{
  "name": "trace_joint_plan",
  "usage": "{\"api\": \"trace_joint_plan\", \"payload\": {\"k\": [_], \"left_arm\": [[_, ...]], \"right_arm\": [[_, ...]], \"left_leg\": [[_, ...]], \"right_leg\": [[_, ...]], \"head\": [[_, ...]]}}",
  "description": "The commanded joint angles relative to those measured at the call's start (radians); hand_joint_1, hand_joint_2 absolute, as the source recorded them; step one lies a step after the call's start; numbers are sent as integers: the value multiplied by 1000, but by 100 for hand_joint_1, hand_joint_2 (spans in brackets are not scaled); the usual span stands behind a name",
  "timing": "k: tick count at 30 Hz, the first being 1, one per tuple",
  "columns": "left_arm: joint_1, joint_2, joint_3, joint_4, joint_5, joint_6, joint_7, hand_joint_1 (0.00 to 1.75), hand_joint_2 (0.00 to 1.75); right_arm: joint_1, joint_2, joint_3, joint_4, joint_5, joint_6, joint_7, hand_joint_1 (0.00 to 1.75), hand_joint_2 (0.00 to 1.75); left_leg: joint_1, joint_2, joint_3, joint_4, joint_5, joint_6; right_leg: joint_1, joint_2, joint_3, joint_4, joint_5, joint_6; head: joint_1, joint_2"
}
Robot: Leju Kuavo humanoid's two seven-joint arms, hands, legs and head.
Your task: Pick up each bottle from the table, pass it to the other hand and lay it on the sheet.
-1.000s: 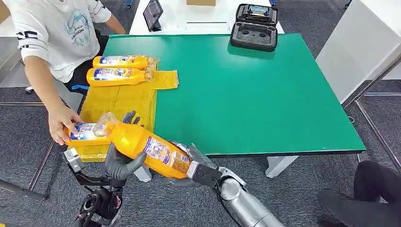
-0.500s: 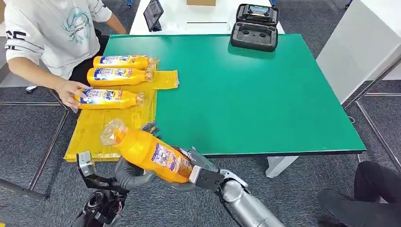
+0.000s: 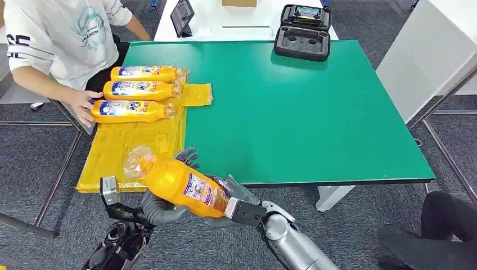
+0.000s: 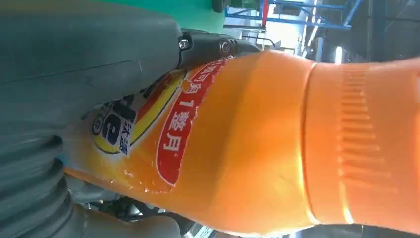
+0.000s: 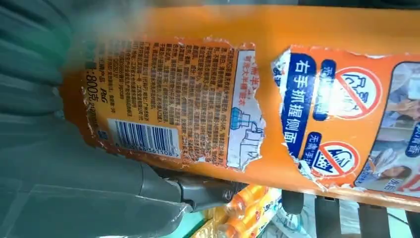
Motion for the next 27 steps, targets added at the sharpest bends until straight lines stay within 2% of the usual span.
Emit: {"api": "trace_joint_plan", "payload": {"k": [1,2,3,4,5,6,27], "left_arm": [[-43,19,-51,65,-10,-12,5,0,175],[-42,16,-46,65,-9,-9,5,9,175],[-41,12,-38,64,-10,-1,5,66,175],[-41,11,-34,65,-6,-2,6,140,175],[-40,13,-33,65,-5,-2,8,162,175],[-37,14,-31,66,-3,-6,10,175,175],[-24,19,-23,63,14,-21,14,175,175]], "right_arm": [[-32,14,-19,65,11,4,11,175,175],[-32,16,-21,70,16,3,11,175,175],[-27,17,-26,66,17,10,11,175,175],[-26,17,-25,66,19,10,11,175,175],[-25,16,-25,67,22,9,11,175,175],[-25,17,-25,69,25,10,11,175,175],[-28,17,-21,84,33,4,11,175,175]], "left_leg": [[2,0,4,-1,-1,-2],[1,0,2,0,-1,-1],[1,0,3,-1,-1,-2],[1,0,3,0,-1,-2],[1,0,2,-1,-1,-1],[0,0,2,0,0,-1],[1,0,3,-1,-1,-2]], "right_leg": [[2,-1,4,-1,-1,-2],[1,-1,2,-1,-1,-1],[2,0,4,-1,-1,-2],[1,0,3,-1,-1,-1],[1,0,2,-1,-1,-1],[1,0,2,0,-1,-1],[1,0,3,-1,-1,-1]], "head": [[0,0],[0,0],[0,0],[0,0],[0,0],[0,0],[0,0]]}}
